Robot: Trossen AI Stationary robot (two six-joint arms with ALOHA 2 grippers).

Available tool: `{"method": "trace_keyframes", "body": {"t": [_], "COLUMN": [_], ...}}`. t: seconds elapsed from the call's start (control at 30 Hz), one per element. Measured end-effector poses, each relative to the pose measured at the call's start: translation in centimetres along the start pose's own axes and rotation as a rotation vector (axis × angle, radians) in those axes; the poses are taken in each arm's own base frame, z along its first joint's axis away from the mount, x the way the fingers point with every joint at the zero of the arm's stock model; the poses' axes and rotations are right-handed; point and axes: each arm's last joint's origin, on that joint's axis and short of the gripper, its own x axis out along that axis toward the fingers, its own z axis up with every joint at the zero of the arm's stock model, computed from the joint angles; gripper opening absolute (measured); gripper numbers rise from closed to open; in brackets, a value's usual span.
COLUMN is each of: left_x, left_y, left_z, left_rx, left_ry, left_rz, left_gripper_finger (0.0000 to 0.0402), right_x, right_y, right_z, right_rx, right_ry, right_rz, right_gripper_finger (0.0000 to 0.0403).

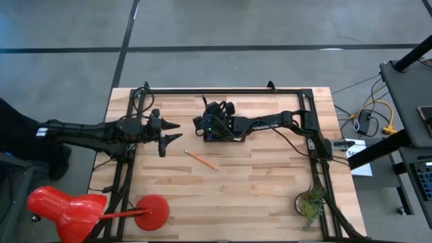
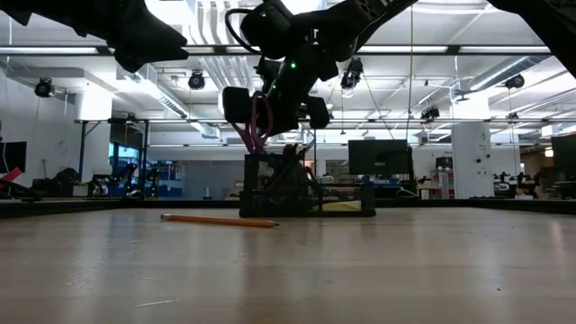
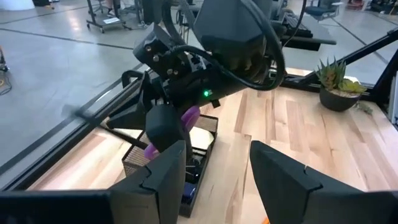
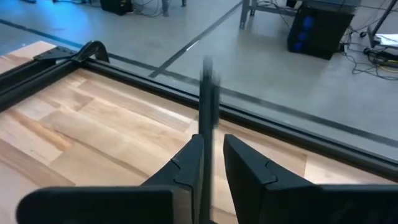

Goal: Pick and place office supplies into organizer
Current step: Put the black ball pen into the black desk organizer, then put the black pen into the black desk organizer

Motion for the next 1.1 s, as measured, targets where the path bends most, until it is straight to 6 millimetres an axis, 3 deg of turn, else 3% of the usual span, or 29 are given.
{"method": "trace_keyframes", "body": {"t": [0.2,0.43,0.5,0.6,0.73,0.9,1.1], "left_x": [-0.2,-0.5,-0.6,-0.1,1.9,5.9,10.0], "left_y": [0.1,0.1,0.4,1.1,2.5,6.0,10.2], "left_z": [0.4,1.4,1.5,0.9,0.0,-0.2,-0.6], "left_rx": [-0.003,0.025,-0.055,-0.147,-0.079,-0.018,0.196], "left_ry": [-0.014,-0.035,-0.012,0.071,0.188,0.332,0.417], "left_rz": [0.003,0.004,0.022,0.053,0.027,0.012,-0.068], "left_gripper_finger": [0.0164,0.0164,0.0164,0.0164,0.0164,0.0164,0.0164], "right_x": [-0.5,-2.1,-3.1,-4.9,-6.1,-8.5,-10.3], "right_y": [-0.2,-1.1,-1.8,-4.0,-8.7,-13.7,-16.1], "right_z": [0.6,2.9,4.1,7.8,11.8,14.9,15.9], "right_rx": [-0.004,0.017,0.011,0.0,0.034,-0.003,-0.192], "right_ry": [0.003,0.001,0.009,0.092,0.287,0.3,0.291], "right_rz": [0.011,0.014,0.019,0.161,0.344,0.315,0.313], "right_gripper_finger": [0.0058,0.0058,0.0058,0.0059,0.0059,0.0059,0.0059]}}
